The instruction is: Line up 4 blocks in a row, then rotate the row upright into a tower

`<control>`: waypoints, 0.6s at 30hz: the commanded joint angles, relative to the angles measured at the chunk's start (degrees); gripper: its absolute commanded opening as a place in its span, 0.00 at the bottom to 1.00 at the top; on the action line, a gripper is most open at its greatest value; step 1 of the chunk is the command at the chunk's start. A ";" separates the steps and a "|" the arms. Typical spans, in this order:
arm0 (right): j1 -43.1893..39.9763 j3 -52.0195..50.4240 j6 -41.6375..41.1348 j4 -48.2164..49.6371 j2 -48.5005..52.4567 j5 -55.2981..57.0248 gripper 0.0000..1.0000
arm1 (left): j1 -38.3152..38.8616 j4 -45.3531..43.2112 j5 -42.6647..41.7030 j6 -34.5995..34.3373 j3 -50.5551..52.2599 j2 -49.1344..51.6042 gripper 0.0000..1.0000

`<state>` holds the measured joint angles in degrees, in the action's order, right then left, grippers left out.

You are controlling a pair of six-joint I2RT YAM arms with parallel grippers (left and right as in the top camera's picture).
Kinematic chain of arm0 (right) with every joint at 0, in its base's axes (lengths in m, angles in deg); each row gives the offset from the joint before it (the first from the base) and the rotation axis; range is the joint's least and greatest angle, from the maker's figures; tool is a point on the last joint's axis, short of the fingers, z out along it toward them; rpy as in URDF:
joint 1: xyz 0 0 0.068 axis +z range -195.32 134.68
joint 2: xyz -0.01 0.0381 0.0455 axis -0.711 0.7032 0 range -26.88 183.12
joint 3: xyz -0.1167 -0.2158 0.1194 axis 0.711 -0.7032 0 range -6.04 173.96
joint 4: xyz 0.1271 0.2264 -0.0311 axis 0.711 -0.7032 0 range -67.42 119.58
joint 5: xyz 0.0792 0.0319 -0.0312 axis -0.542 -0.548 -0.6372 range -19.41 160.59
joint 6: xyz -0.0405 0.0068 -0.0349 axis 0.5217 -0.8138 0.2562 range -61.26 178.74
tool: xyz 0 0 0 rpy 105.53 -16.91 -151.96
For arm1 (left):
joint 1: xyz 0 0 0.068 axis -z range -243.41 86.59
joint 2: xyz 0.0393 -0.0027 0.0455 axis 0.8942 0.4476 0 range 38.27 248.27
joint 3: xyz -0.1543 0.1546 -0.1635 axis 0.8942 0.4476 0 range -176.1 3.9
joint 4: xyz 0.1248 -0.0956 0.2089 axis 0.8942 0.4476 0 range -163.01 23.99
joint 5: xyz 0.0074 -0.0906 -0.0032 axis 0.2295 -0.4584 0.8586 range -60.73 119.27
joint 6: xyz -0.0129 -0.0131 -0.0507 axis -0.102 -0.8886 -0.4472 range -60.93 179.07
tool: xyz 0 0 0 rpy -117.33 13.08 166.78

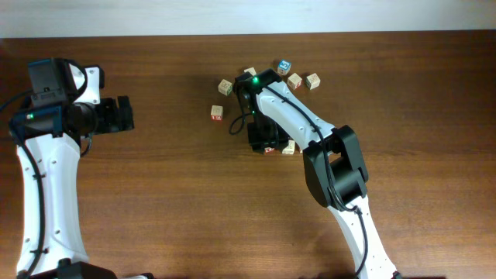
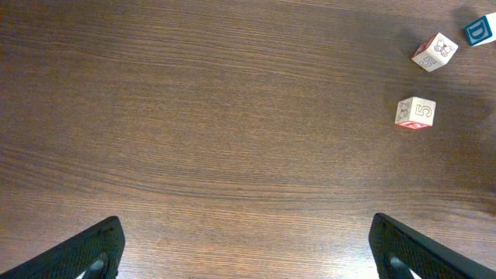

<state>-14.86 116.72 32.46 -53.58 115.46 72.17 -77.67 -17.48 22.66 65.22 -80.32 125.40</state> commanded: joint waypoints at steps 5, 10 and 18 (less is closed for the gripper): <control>0.17 6.21 2.54 -1.20 -0.24 1.66 0.53 | -0.15 -0.13 0.00 -1.03 -1.11 0.31 0.99; 0.37 13.70 5.07 4.39 -0.24 -5.31 0.58 | -0.15 -0.33 -0.04 -1.01 -1.11 0.31 0.99; 5.62 13.25 -5.99 31.82 3.80 0.83 0.57 | -0.15 -0.48 -0.02 -1.01 -1.11 0.31 0.99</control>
<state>-11.36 129.18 30.76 -23.26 116.69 68.26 -77.67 -17.94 22.66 65.18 -80.32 125.40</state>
